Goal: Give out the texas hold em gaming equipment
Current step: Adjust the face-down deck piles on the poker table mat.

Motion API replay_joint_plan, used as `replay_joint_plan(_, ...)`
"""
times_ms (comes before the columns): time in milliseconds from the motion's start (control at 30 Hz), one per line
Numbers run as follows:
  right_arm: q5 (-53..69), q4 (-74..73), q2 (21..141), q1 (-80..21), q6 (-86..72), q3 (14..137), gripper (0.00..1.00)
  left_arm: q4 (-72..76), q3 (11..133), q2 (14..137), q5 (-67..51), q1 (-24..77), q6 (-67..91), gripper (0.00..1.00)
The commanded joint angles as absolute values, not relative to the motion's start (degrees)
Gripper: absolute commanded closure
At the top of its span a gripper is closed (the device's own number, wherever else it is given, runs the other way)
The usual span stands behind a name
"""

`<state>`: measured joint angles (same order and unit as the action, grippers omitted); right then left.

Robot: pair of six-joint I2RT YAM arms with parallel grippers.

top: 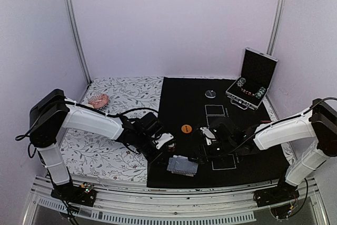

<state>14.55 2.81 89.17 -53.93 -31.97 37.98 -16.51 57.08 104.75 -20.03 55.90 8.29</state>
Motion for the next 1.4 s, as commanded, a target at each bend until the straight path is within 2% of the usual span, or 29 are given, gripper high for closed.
replay_joint_plan(0,8.53,-3.28,84.12,-53.81,-35.19,39.19,0.37,-16.09,57.57,106.12,-20.48,57.12,7.34,0.77)
replay_joint_plan(233,5.81,-2.78,81.68,-59.45,-48.33,36.00,0.41,-15.37,57.50,105.98,-20.30,57.12,7.12,0.77)
replay_joint_plan(467,-0.20,-12.77,83.85,-61.01,-54.63,38.69,0.51,-14.79,57.39,105.82,-20.30,57.06,6.82,0.76)
replay_joint_plan(667,0.53,-12.00,85.09,-61.77,-54.33,40.19,0.51,-14.63,57.30,105.82,-20.31,57.08,6.59,0.76)
replay_joint_plan(1067,3.20,-9.04,93.68,-62.11,-49.62,45.66,0.63,-13.72,57.48,105.90,-20.37,57.12,6.59,0.74)
replay_joint_plan(1367,3.62,-8.86,95.28,-63.19,-49.87,47.37,0.64,-12.30,57.74,106.25,-22.06,57.54,6.90,0.73)
